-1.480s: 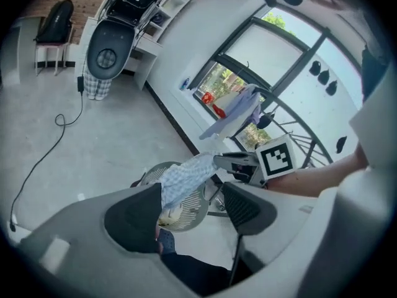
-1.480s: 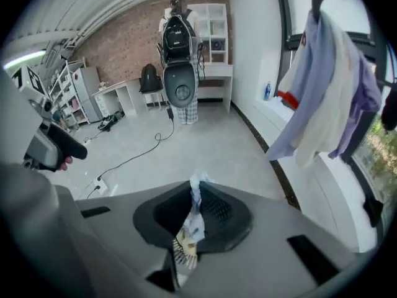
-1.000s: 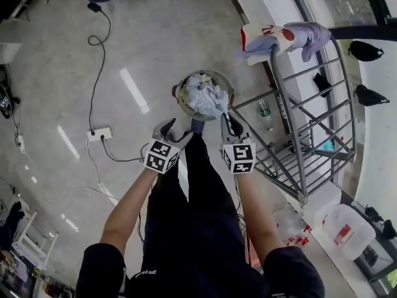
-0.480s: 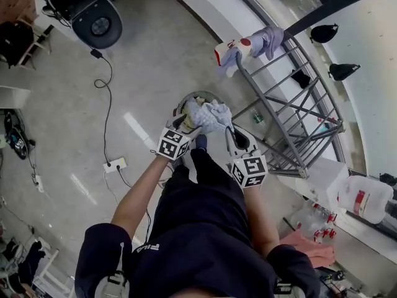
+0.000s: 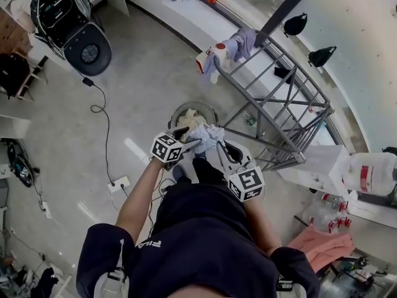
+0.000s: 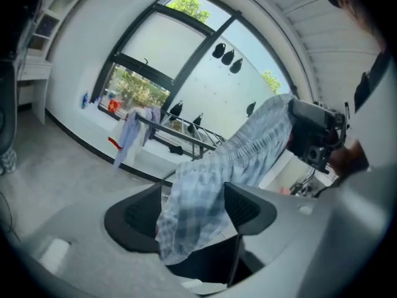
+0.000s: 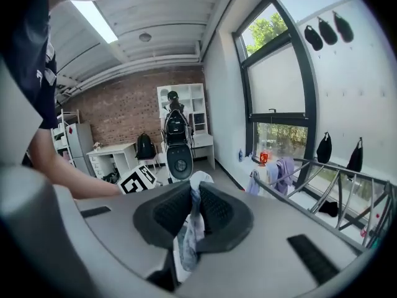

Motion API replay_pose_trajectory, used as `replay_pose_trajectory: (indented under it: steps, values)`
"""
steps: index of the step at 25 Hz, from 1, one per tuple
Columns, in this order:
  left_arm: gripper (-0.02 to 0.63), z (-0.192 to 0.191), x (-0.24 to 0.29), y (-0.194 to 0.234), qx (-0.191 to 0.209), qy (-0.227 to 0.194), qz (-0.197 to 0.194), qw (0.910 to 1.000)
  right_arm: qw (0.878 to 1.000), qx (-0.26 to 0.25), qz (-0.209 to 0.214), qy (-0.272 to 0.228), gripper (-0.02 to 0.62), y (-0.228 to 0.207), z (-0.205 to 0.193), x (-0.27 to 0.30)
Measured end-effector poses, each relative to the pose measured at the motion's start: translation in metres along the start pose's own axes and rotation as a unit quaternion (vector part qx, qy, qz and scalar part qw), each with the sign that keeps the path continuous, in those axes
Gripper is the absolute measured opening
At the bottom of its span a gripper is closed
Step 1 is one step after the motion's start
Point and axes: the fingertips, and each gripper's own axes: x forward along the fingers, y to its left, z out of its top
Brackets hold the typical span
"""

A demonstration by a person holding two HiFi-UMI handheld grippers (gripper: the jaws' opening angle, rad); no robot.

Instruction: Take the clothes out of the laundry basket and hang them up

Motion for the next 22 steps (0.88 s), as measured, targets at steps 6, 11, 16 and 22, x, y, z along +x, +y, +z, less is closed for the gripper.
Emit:
replay_pose_trajectory:
  steps: [6, 11, 16, 22]
  values:
    - [0.194, -0.024, 0.024, -0.052, 0.017, 0.038, -0.074, 0.9964, 1.0, 0.012, 0.011, -0.015, 0.032, 0.005, -0.008, -0.032]
    - [0.034, -0.006, 0.015, -0.058, 0.057, -0.012, 0.005, 0.9983, 1.0, 0.016, -0.012, -0.013, 0.032, -0.013, -0.019, -0.048]
    - [0.031, 0.03, -0.03, -0.061, 0.111, -0.061, 0.08, 0.9887, 0.998, -0.002, -0.06, 0.02, 0.032, -0.032, -0.039, -0.054]
    - [0.031, 0.088, -0.071, -0.088, 0.172, -0.102, 0.087, 0.9759, 0.997, 0.029, -0.067, 0.001, 0.04, -0.047, -0.039, -0.053]
